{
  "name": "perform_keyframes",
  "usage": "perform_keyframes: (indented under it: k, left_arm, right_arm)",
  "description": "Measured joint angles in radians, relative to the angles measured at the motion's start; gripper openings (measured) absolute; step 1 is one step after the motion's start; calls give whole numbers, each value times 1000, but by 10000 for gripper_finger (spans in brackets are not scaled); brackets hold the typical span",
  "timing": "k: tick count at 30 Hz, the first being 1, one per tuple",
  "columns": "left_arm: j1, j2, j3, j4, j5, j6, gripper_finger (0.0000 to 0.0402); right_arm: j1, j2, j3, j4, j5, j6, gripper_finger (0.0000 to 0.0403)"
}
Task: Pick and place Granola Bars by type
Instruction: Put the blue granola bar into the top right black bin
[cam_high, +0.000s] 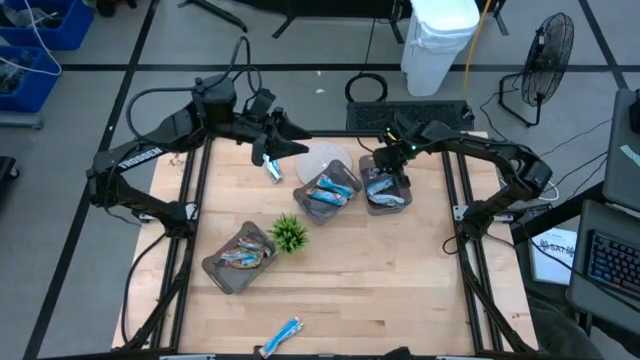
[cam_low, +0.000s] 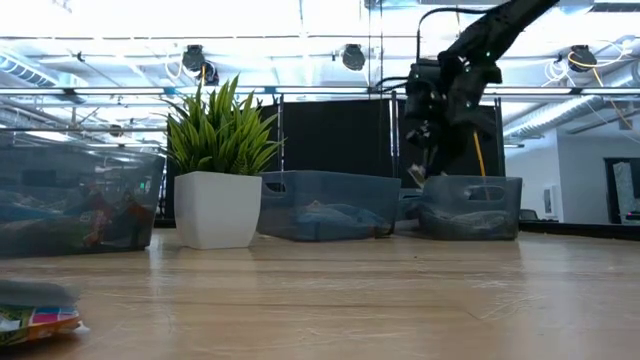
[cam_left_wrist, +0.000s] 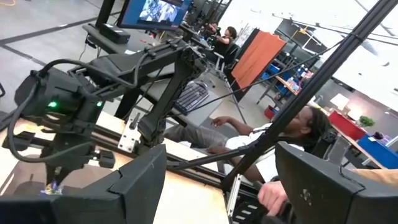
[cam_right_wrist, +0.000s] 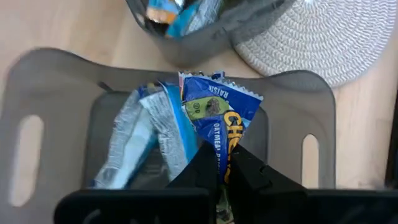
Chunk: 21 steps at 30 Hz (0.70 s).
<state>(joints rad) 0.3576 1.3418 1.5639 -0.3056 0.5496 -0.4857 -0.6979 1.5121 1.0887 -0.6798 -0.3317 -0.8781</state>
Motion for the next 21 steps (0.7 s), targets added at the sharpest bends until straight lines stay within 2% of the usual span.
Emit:
perform_keyframes:
  k: [8,17,21]
  left_arm:
    - [-1,0,0,0,-1,-32,296]
    - [-6,0,0,0,-2,-48,296]
    - [-12,0,0,-6,-2,-47,296]
  right_arm:
    - [9,95,0,38,17,-104,6]
    - [34,215,-1,82,24,-138,6]
    - [51,218,-1,125,88,-138,18]
